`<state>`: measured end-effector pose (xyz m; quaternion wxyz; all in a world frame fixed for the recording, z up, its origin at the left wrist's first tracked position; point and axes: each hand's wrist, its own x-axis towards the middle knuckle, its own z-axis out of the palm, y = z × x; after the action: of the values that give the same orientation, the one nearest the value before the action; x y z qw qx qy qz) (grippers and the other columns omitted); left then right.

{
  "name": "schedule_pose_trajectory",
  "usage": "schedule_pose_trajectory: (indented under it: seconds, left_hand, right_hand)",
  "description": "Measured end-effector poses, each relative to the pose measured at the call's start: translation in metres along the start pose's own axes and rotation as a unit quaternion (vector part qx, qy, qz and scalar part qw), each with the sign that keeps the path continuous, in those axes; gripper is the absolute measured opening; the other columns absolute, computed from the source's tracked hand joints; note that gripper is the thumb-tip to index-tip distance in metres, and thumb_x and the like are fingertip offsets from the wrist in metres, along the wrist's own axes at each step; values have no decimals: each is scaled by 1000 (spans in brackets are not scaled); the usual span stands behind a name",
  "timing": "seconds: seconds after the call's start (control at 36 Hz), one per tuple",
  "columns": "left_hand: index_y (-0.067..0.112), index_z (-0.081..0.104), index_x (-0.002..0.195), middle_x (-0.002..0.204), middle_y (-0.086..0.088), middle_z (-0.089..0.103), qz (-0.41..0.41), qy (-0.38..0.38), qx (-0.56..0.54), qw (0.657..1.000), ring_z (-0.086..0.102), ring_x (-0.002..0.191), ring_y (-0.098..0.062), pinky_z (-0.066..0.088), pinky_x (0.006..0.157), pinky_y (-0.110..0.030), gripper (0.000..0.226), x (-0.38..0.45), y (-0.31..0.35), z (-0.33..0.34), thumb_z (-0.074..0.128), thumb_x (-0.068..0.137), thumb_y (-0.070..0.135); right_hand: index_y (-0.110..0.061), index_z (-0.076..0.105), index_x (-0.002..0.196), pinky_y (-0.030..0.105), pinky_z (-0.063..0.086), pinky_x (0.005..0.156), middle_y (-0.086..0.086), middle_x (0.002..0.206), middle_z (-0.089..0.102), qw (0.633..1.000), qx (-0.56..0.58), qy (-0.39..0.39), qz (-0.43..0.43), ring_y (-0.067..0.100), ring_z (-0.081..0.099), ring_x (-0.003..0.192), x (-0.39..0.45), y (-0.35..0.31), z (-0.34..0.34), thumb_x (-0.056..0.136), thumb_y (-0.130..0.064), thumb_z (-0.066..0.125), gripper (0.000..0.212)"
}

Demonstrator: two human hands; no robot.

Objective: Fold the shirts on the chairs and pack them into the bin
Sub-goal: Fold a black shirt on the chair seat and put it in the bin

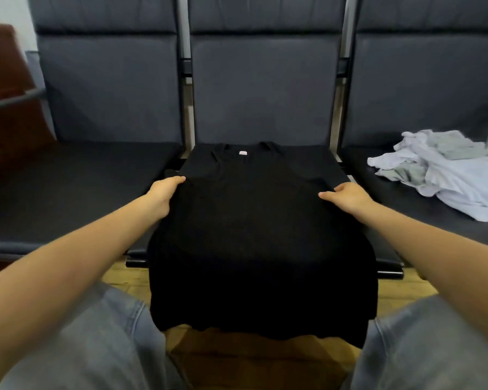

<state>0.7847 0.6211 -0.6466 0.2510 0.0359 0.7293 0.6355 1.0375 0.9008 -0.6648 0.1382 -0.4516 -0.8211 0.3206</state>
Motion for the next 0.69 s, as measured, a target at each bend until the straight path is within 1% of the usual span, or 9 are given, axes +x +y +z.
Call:
schedule_pose_trajectory:
  seconds: [0.06,0.14,0.22,0.31,0.36,0.42,0.5,0.61,0.69]
  left_hand:
    - [4,54,130,124,-9,61,17,24,13,999,59,110,-28,47,90,-34,38,8,3,0,59,96,20]
    - [2,56,124,120,-11,58,101,106,149,978,55,107,-31,40,82,-32,32,22,5,-5,49,100,22]
    - [2,58,111,120,-12,58,164,141,360,908,54,106,-33,40,83,-37,33,26,3,-17,39,102,26]
    - [10,56,95,111,-13,61,179,154,499,834,57,98,-30,42,75,-37,28,34,-3,-21,36,103,28]
    - [7,58,100,114,-15,61,166,149,498,838,57,101,-32,44,78,-39,26,39,0,-17,37,102,23]
    - [4,56,118,121,-17,57,156,135,490,847,55,107,-34,47,84,-41,28,40,6,-10,40,97,13]
    - [14,41,141,135,-18,44,165,104,500,844,43,123,-36,45,97,-46,49,42,14,0,45,93,11]
    - [21,42,142,141,-14,41,172,40,521,835,35,131,-35,38,106,-46,49,54,14,12,51,94,30]
    - [26,44,141,145,-12,38,161,9,578,800,33,134,-33,35,109,-45,59,67,10,19,60,89,49]
  right_hand:
    - [-10,63,78,34,45,78,5,83,64,1000,-8,7,-1,25,61,85,6,-3,4,88,-41,66,33]
    - [-17,55,75,33,43,76,7,95,62,998,-56,17,-4,26,60,93,15,-5,8,91,-38,61,27]
    - [-7,62,104,36,44,86,12,112,60,996,-71,59,5,32,58,108,23,-8,8,95,-30,53,26]
    - [-5,58,114,36,43,83,14,121,58,990,-99,96,13,35,57,109,25,-6,4,91,-22,49,30]
    - [-9,56,120,37,42,83,12,120,60,983,-148,105,17,34,59,108,27,-1,0,88,-21,49,35]
    - [-11,54,122,37,42,84,11,116,63,977,-184,103,14,33,60,106,30,3,-3,86,-20,50,38]
    - [-8,52,114,36,43,78,13,117,59,980,-182,79,-12,35,58,105,39,2,-5,86,-19,55,30]
    - [-12,46,136,44,44,94,14,132,51,981,-176,71,-52,34,48,124,52,-2,2,91,-34,57,52]
    - [-14,45,139,43,42,98,14,135,49,978,-188,76,-56,32,43,129,65,-5,9,92,-44,57,57]
